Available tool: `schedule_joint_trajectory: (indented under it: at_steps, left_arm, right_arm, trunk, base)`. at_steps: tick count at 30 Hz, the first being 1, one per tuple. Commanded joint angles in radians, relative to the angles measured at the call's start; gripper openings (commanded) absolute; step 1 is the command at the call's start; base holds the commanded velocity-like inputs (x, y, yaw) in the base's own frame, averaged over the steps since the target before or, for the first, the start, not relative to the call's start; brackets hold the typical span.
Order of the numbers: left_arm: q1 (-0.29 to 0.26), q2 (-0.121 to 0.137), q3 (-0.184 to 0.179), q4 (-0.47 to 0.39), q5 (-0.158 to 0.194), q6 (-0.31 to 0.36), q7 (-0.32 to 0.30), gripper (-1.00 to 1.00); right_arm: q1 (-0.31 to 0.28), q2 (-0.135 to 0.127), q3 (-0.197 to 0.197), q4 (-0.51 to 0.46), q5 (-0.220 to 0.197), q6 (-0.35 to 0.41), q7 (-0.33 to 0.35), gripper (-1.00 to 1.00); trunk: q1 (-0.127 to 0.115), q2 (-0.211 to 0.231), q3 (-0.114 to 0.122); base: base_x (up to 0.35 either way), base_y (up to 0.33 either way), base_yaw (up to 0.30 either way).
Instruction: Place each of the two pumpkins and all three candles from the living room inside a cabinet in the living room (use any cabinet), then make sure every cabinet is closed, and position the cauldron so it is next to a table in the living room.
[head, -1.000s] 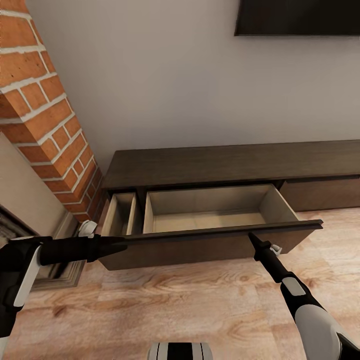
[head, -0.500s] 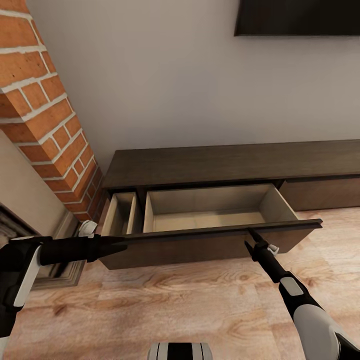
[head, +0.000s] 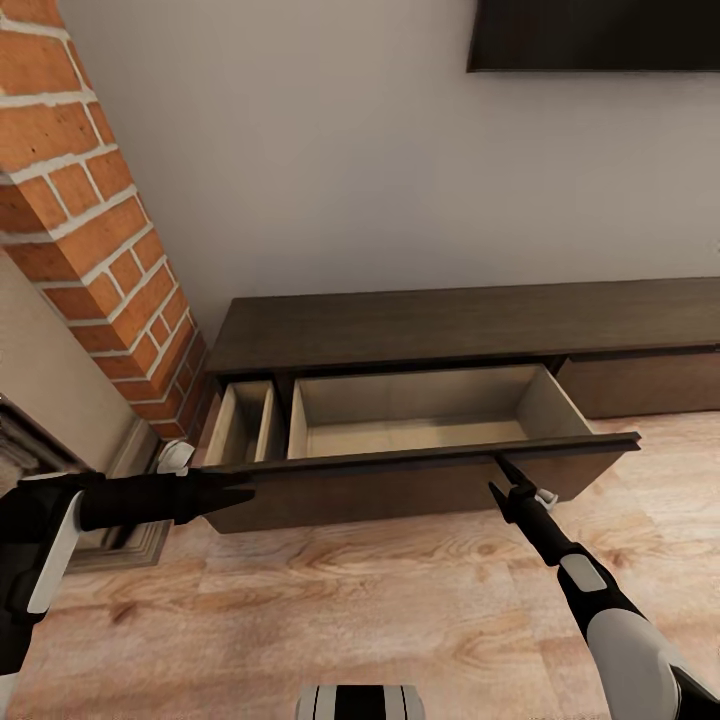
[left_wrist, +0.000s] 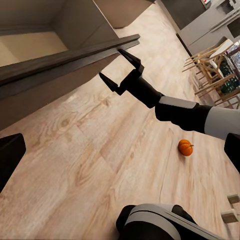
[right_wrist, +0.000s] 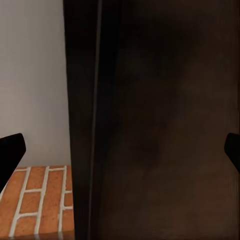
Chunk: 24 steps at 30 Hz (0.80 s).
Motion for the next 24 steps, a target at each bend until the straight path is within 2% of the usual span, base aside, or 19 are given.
schedule_joint_trajectory:
  at_steps: [1,13,24]
  left_arm:
    - [0.0,0.0,0.0,0.0,0.002,0.009,-0.001,1.0]
    - [0.0,0.0,0.0,0.0,0.002,0.009,-0.001,1.0]
    - [0.0,0.0,0.0,0.0,0.002,0.009,-0.001,1.0]
  right_arm:
    - [-0.001,0.0,-0.003,0.001,-0.005,0.008,0.001,1.0]
    - [-0.001,0.0,-0.003,0.001,-0.005,0.008,0.001,1.0]
    - [-0.001,0.0,-0.003,0.001,-0.005,0.008,0.001,1.0]
  trunk:
    - [0.0,0.0,-0.001]
    - [0.0,0.0,-0.001]
    - [0.0,0.0,-0.001]
  base:
    - [-0.154,0.0,0.0]
    - [-0.185,0.0,0.0]
    - [-0.031,0.0,0.0]
